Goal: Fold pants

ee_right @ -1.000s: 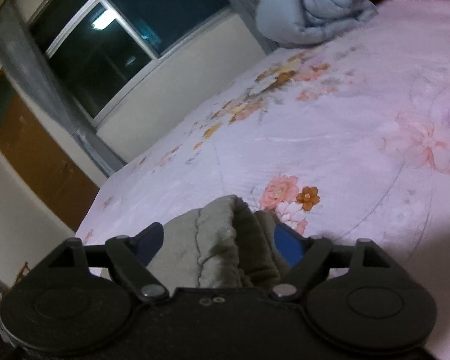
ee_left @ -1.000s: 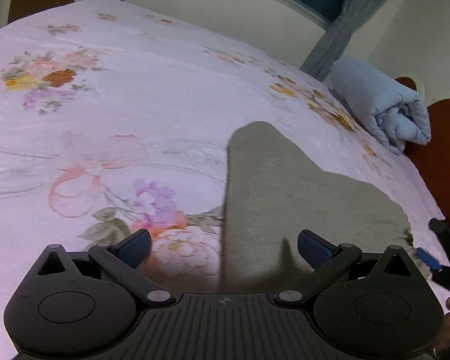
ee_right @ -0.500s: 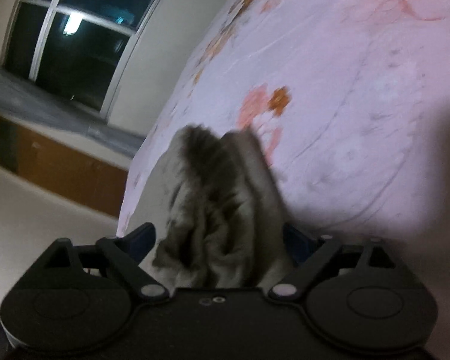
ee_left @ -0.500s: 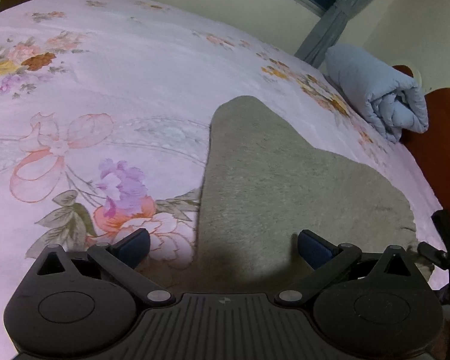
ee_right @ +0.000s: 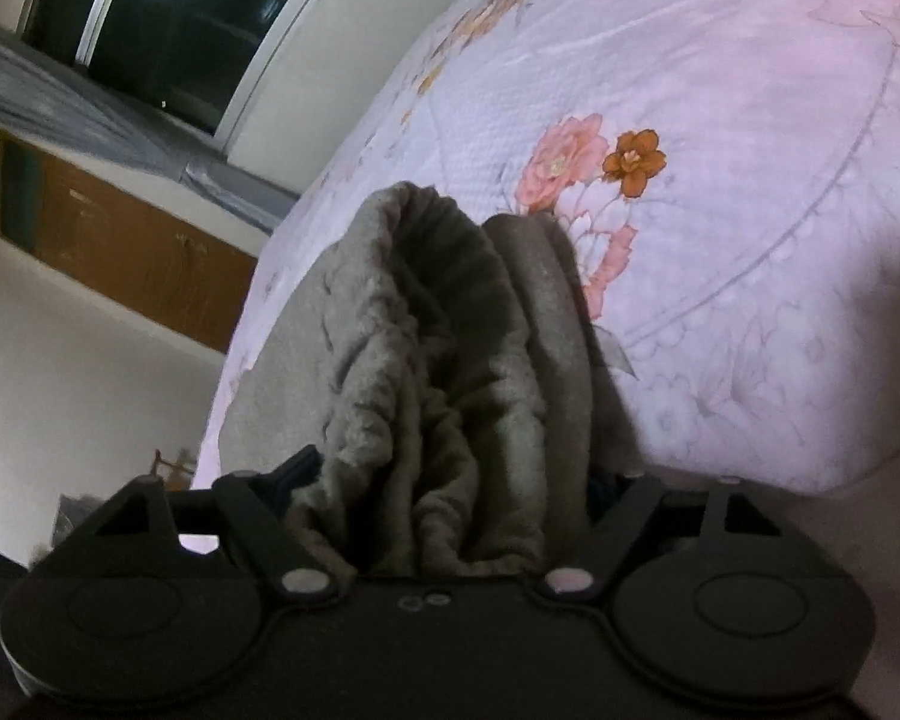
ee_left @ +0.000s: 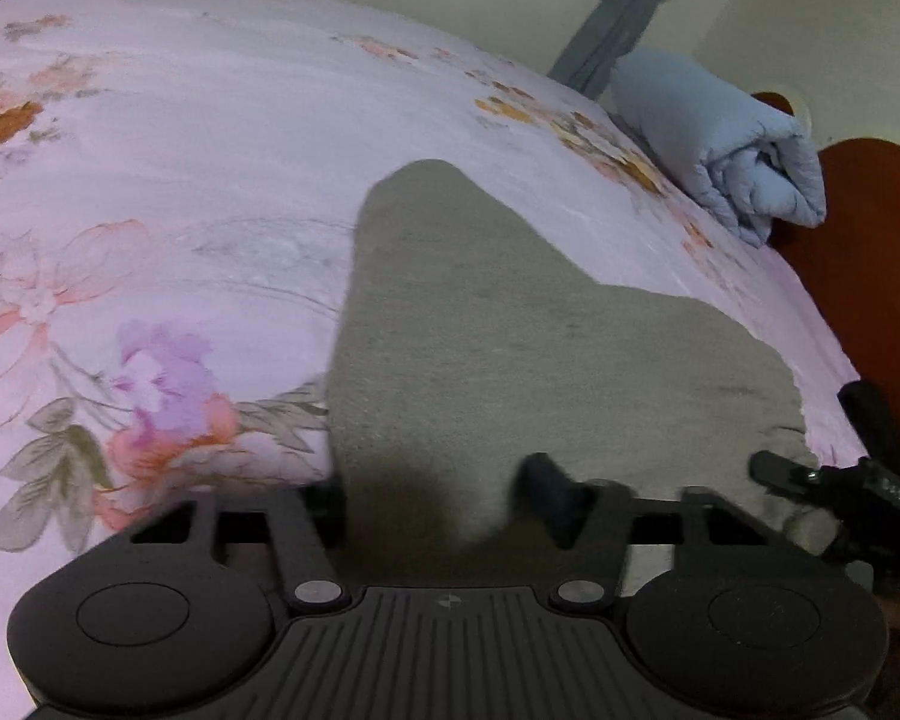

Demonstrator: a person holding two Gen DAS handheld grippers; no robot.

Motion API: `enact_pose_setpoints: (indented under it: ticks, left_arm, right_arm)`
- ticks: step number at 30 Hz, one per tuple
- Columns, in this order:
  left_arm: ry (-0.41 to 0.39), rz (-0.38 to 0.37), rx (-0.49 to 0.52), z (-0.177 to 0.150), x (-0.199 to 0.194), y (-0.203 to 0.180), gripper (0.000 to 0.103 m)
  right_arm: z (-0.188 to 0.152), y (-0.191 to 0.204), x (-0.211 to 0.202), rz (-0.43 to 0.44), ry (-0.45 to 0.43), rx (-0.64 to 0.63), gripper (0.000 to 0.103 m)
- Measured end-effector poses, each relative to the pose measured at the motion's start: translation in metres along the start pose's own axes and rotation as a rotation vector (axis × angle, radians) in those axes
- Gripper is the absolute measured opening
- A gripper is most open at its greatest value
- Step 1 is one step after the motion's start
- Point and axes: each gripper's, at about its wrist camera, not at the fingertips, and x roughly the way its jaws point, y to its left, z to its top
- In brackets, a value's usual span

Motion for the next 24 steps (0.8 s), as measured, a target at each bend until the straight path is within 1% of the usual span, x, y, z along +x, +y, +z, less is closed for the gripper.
enact_pose_setpoints:
  ticks: [1, 2, 4, 5, 8, 10, 12, 15, 18, 20, 22, 24]
  left_arm:
    - [-0.002, 0.010, 0.016, 0.000, 0.000, -0.005, 0.038]
    - [-0.009, 0.020, 0.034, 0.000, -0.001, -0.010, 0.031]
    - [-0.031, 0.030, 0.049, 0.002, -0.006, -0.014, 0.022]
    - [-0.039, 0.023, 0.042, 0.003, -0.009, -0.014, 0.020]
    - [-0.069, 0.001, 0.036, 0.005, -0.021, -0.013, 0.018]
    - [-0.094, -0.013, 0.037, 0.010, -0.031, -0.014, 0.017]
    - [-0.119, -0.025, 0.041, 0.018, -0.039, -0.015, 0.017]
    - [-0.164, -0.021, 0.051, 0.035, -0.047, -0.014, 0.017]
    - [-0.206, -0.005, 0.046, 0.060, -0.050, -0.001, 0.017]
    - [-0.219, 0.017, 0.038, 0.075, -0.047, 0.012, 0.017]
    - [-0.220, 0.033, 0.017, 0.088, -0.036, 0.030, 0.017]
    - [-0.205, 0.055, -0.003, 0.093, -0.016, 0.051, 0.018]
  right_arm:
    - [-0.001, 0.001, -0.002, 0.002, 0.003, -0.013, 0.054]
    - [-0.002, 0.004, -0.003, -0.001, 0.001, -0.028, 0.049]
    - [-0.003, 0.008, -0.010, -0.004, -0.013, -0.065, 0.043]
    - [-0.003, 0.013, -0.013, -0.001, -0.027, -0.095, 0.041]
    - [-0.002, 0.032, -0.020, 0.023, -0.059, -0.159, 0.039]
    - [0.003, 0.045, -0.022, 0.030, -0.064, -0.201, 0.038]
    - [0.011, 0.057, -0.024, 0.048, -0.068, -0.235, 0.038]
    - [0.027, 0.072, -0.018, 0.079, -0.071, -0.276, 0.038]
    - [0.046, 0.090, 0.001, 0.109, -0.077, -0.320, 0.038]
    - [0.060, 0.098, 0.021, 0.139, -0.076, -0.335, 0.038]
    - [0.071, 0.097, 0.050, 0.156, -0.054, -0.312, 0.038]
    - [0.077, 0.086, 0.080, 0.141, -0.006, -0.272, 0.038]
